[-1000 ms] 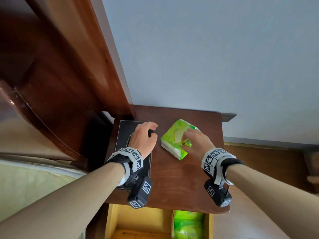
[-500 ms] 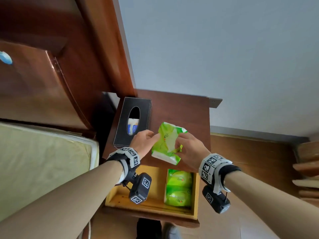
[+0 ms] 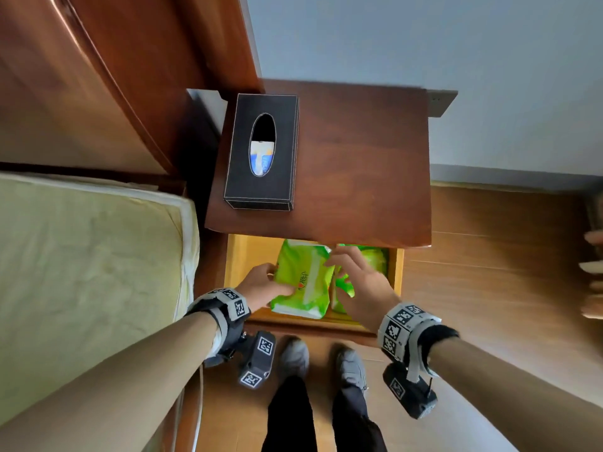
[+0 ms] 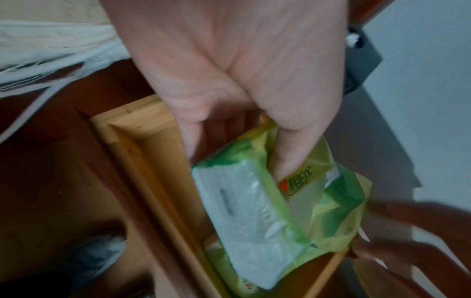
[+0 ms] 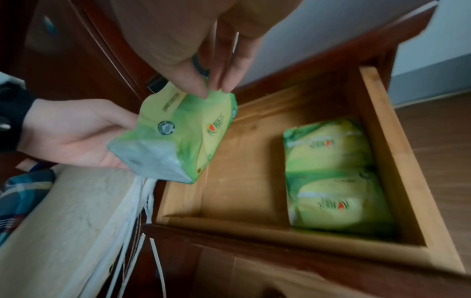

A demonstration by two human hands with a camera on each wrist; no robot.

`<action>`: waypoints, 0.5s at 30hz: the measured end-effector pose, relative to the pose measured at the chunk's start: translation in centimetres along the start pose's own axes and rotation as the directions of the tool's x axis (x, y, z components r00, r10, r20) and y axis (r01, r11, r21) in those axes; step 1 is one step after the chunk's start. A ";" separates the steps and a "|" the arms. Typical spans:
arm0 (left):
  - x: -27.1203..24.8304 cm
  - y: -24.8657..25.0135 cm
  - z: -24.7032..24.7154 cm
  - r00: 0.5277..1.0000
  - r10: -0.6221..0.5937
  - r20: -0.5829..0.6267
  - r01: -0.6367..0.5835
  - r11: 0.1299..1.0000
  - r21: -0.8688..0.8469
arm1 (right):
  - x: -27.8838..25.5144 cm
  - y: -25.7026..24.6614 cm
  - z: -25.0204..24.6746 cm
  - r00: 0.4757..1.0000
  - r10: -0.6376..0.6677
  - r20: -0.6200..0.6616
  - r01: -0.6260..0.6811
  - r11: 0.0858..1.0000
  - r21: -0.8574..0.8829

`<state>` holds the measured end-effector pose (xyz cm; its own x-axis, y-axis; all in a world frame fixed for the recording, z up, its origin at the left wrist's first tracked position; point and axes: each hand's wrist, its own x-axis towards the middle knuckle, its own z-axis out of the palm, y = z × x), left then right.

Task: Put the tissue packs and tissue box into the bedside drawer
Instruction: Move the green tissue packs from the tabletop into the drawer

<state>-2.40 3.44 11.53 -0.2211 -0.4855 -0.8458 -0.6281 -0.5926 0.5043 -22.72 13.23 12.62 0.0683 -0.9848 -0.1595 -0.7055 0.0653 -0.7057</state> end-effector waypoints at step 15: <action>14.5 -6.3 6.8 0.982 -0.144 -0.119 0.174 0.938 0.298 | -0.3 13.0 7.0 0.849 0.510 0.138 -0.431 0.820 -0.377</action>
<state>-6.68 4.48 -5.12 -0.0378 -0.4677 -0.8831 -0.8505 -0.4488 0.2741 -26.96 15.52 -1.38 -0.2044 -0.7808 -0.5904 -0.8738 0.4174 -0.2496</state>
